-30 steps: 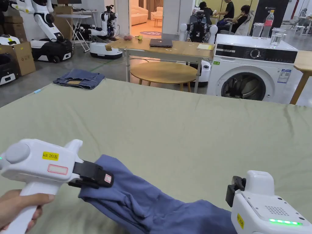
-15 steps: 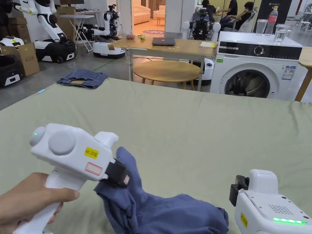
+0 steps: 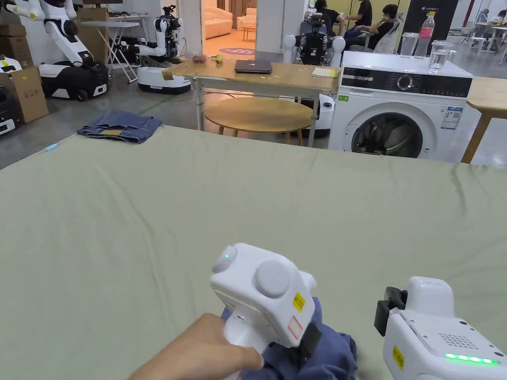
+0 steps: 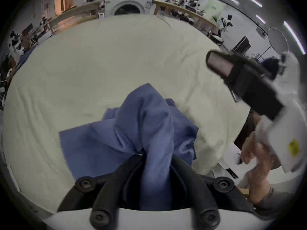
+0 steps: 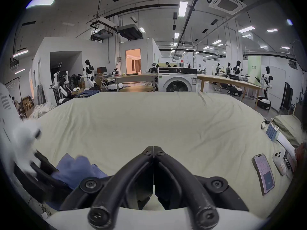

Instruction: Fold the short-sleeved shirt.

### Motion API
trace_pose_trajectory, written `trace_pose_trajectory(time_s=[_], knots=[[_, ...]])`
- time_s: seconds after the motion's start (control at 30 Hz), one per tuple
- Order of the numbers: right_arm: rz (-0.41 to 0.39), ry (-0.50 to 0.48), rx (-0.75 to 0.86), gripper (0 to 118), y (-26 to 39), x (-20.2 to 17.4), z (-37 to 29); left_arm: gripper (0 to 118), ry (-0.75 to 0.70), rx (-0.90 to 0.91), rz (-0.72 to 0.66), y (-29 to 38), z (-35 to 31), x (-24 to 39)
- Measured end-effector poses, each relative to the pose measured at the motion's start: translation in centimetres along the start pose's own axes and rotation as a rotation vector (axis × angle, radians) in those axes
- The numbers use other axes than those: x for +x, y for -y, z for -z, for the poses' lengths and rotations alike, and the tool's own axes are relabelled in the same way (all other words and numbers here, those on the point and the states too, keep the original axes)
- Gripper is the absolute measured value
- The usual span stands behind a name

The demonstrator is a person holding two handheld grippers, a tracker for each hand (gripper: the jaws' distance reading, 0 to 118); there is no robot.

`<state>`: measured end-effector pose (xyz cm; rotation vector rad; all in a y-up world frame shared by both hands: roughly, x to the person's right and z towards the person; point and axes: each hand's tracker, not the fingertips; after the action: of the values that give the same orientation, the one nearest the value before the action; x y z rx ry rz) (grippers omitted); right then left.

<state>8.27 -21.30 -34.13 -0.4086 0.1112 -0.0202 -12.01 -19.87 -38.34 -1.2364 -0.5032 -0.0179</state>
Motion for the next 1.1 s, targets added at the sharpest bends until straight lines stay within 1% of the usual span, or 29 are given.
trace_pose_trajectory(time_s=[0.1,0.13,0.17,0.2,0.23,0.3,0.4,0.47,0.5,0.53,0.6,0.67,0.7,0.73,0.8,0.83,0.9,1.0,1.1], knots=[[0.004,0.009,-0.001,0,0.1,0.3,-0.2,6,-0.017,0.001,-0.026,0.0,1.6,0.0],[0.006,0.01,-0.001,0,0.2,0.4,-0.3,6,-0.009,0.002,-0.054,0.1,1.8,-0.1],[0.006,0.014,-0.002,0,0.2,0.4,-0.3,9,-0.004,0.007,-0.085,0.2,2.0,-0.4],[0.007,0.015,-0.004,0,0.2,0.4,-0.3,19,0.018,0.008,-0.112,0.2,2.0,-0.8],[0.009,0.013,-0.005,0,0.3,0.5,-0.3,28,0.075,0.024,-0.146,0.4,1.8,-1.1],[0.01,0.012,-0.006,0,0.3,0.5,-0.3,46,0.145,0.051,-0.168,0.7,0.8,-1.3],[0.012,0.009,-0.003,0,0.3,0.5,-0.5,46,0.182,0.104,-0.138,1.2,-1.8,-1.4],[0.013,0.009,-0.001,0,0.2,0.5,-0.6,46,0.244,0.167,-0.151,1.6,-3.9,-1.8],[0.016,0.007,0.0,0,0.2,0.6,-0.6,46,0.279,0.21,-0.153,1.8,-4.8,-2.2],[0.017,0.005,0.003,0,0.2,0.7,-0.7,45,0.283,0.244,-0.159,1.8,-5.4,-2.7],[0.018,0.007,0.006,0,0.1,0.7,-0.7,41,0.255,0.302,-0.159,1.8,-5.6,-3.1],[0.022,0.007,0.009,0,0.0,0.8,-0.8,35,0.224,0.278,-0.162,1.5,-4.2,-3.5],[0.023,0.007,0.009,0,-0.1,0.8,-0.8,19,0.23,0.251,-0.176,1.3,-2.9,-3.8],[0.024,0.008,0.01,0,-0.1,0.9,-0.8,10,0.292,0.211,-0.193,1.3,-1.5,-4.0],[0.026,0.01,0.011,0,-0.1,1.0,-0.8,7,0.422,0.149,-0.233,1.2,1.8,-4.2],[0.028,0.011,0.01,0,-0.1,1.0,-0.8,6,0.453,0.132,-0.249,1.2,3.2,-4.1],[0.03,0.014,0.008,0,-0.1,1.1,-0.8,4,0.463,0.113,-0.266,1.3,5.7,-3.8],[0.029,0.019,0.003,0,0.1,1.3,-0.9,0,0.426,0.096,-0.294,1.5,8.9,-3.6],[0.03,0.023,0.0,0,0.2,1.7,-0.9,0,0.442,0.136,-0.309,2.3,8.7,-3.4]])
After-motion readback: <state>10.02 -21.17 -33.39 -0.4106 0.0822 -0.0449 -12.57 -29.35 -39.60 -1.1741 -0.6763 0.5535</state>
